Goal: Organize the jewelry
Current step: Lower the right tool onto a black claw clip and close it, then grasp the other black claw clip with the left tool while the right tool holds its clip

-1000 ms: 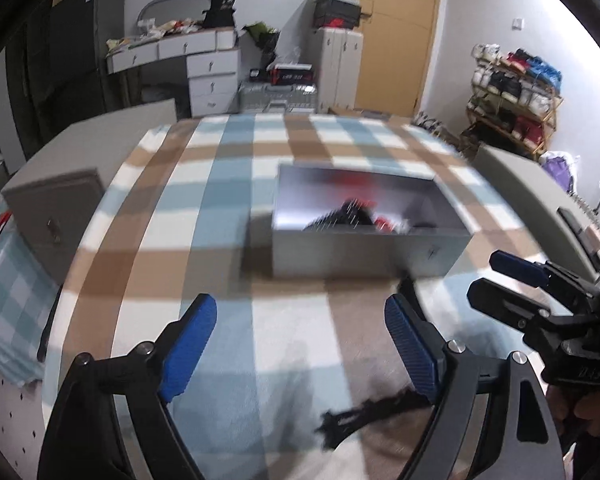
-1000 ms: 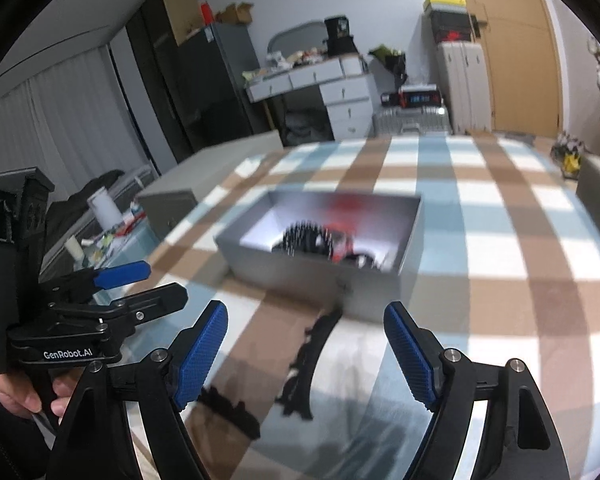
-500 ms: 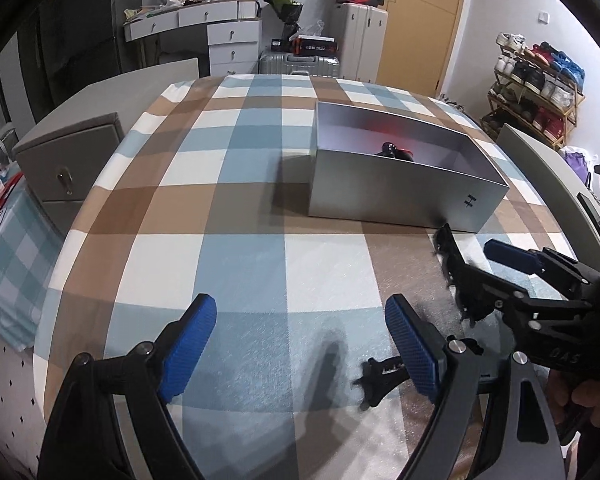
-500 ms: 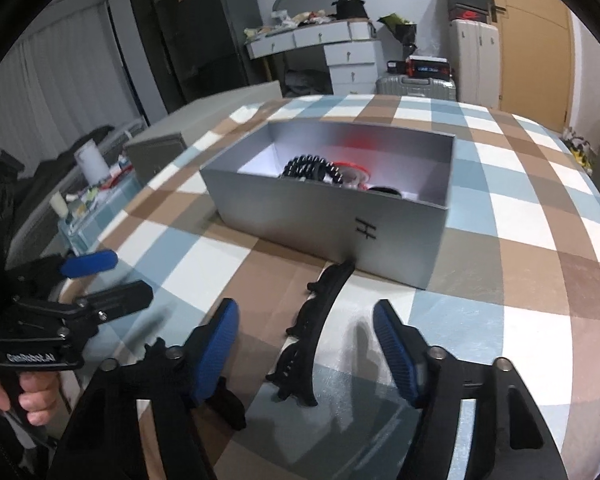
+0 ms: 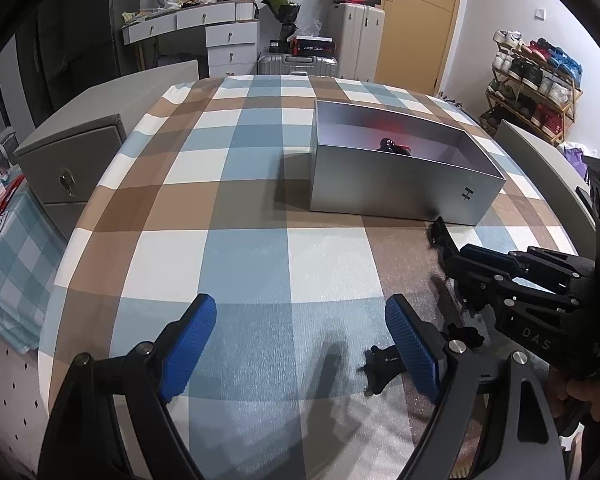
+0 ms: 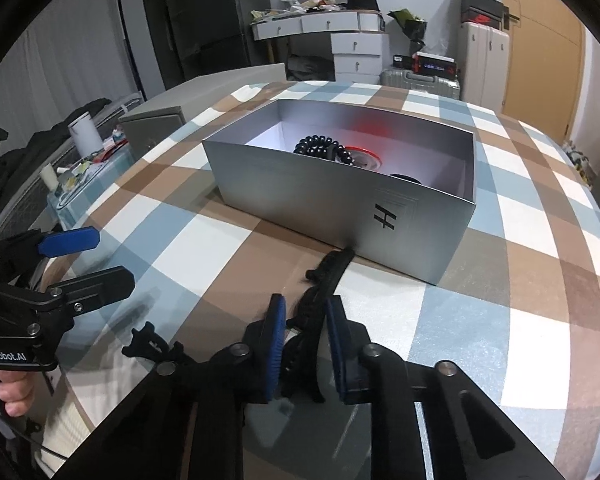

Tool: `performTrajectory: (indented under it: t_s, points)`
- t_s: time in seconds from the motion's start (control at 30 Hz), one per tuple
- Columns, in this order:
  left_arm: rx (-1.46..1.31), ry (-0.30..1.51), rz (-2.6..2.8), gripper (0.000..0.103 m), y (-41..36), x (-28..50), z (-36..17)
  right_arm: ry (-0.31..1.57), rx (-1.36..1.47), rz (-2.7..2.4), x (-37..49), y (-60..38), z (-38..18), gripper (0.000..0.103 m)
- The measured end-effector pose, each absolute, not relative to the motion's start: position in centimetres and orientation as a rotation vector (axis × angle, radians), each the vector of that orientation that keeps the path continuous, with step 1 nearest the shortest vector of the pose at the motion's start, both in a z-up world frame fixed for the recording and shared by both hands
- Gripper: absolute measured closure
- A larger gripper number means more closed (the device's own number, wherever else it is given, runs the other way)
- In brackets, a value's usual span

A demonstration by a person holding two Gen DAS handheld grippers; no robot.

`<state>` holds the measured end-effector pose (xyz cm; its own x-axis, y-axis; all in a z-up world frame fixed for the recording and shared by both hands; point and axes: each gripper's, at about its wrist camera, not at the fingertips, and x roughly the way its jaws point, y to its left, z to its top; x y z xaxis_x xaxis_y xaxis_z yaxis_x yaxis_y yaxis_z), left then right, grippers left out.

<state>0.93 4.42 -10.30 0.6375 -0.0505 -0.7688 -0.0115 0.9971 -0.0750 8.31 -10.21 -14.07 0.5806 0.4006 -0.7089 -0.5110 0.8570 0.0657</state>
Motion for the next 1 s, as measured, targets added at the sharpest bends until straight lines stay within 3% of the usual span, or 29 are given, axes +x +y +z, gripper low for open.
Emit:
performTrajectory:
  t_s: [1.0]
  points:
    - [0.034,0.923,-0.179,0.019,1.7,1.5,-9.6,0.693,-0.038,0.548,6.3,-13.8,-11.9,0.085]
